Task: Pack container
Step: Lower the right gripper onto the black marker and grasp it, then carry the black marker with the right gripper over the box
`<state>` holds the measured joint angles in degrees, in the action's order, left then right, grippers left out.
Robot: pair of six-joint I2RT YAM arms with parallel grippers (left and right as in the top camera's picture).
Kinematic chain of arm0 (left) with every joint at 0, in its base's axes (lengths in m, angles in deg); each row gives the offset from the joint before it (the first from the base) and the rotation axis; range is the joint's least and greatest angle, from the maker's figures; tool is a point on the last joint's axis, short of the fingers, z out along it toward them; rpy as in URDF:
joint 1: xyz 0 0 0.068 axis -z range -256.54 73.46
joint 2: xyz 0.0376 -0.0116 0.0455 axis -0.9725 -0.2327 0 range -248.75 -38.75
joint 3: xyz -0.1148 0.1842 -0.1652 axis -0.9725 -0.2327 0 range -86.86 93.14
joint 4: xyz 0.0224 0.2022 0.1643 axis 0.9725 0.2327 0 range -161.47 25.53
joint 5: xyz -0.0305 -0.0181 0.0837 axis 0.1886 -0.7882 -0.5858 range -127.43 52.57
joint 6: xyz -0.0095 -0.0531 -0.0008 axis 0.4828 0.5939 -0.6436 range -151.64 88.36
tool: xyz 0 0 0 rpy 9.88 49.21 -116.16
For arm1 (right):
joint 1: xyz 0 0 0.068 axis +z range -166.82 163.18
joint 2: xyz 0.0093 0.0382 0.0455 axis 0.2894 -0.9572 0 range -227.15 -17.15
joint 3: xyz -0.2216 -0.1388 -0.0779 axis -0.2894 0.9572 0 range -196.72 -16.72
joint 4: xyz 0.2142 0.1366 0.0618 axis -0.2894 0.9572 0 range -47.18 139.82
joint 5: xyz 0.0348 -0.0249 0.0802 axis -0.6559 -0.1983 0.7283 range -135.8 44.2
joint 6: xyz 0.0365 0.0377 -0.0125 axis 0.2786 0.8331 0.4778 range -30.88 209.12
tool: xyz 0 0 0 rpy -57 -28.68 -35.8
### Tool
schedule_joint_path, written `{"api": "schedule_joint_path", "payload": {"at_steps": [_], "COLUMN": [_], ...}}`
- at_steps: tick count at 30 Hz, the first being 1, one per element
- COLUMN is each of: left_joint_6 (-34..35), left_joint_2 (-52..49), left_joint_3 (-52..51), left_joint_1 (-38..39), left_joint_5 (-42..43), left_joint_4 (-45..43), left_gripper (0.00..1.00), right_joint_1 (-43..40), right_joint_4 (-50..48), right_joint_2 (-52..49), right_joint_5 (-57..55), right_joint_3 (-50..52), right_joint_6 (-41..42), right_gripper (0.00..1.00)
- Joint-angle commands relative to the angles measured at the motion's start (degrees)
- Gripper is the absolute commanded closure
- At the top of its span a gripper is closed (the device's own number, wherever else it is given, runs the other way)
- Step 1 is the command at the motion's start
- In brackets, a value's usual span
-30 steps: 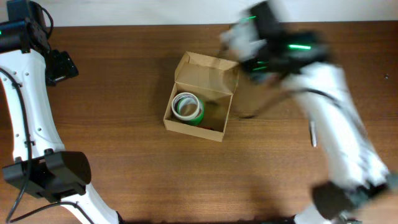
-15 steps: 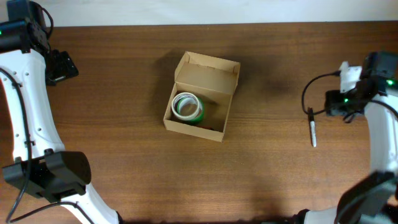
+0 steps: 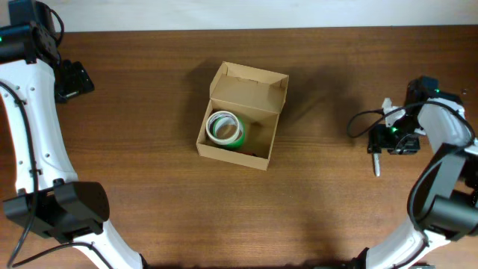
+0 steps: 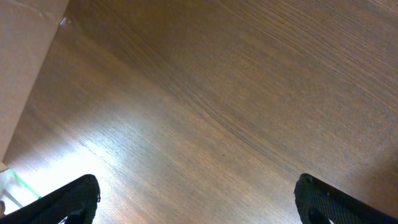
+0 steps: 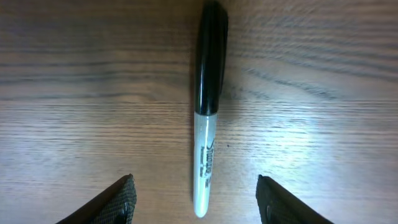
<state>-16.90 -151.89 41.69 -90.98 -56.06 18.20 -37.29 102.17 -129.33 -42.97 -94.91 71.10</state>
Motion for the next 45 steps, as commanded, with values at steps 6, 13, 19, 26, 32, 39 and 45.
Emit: {"api": "schedule_joint_path", "payload": {"at_steps": [6, 13, 19, 26, 32, 39, 45], "left_joint_6": [0.0, 0.0, 0.0, -0.1, 0.0, 0.0, 0.0], "left_joint_2": [-0.1, -0.1, -0.1, -0.1, -0.1, -0.1, -0.1], "left_joint_3": [-0.4, -0.4, -0.4, -0.4, -0.4, -0.4, -0.4], "left_joint_1": [-0.3, -0.3, -0.3, -0.3, -0.3, -0.3, -0.3], "left_joint_5": [0.0, 0.0, 0.0, 0.0, 0.0, 0.0, 0.0], "left_joint_4": [-0.1, -0.1, -0.1, -0.1, -0.1, -0.1, -0.1], "left_gripper": [0.0, 0.0, 0.0, 0.0, 0.0, 0.0, 0.0], "right_joint_1": [0.2, 0.2, 0.2, 0.4, 3.5, 14.2, 30.1], "right_joint_4": [-2.7, -3.9, -4.1, -1.7, 9.5, 25.2, 28.3], "right_joint_2": [-3.7, -6.4, -8.2, -7.8, -6.8, -6.7, -6.7], "right_joint_5": [-2.3, -2.7, -3.3, 4.3, 12.4, 14.5, 4.6], "right_joint_3": [-0.3, -0.3, -0.3, -3.7, -19.3, -49.0, -69.5], "right_joint_6": [0.3, 1.0, 3.4, 3.6, 5.1, 6.5, 6.3], "right_gripper": [0.47, 0.73, 0.96, 0.96, 0.96, 0.96, 0.96]}}
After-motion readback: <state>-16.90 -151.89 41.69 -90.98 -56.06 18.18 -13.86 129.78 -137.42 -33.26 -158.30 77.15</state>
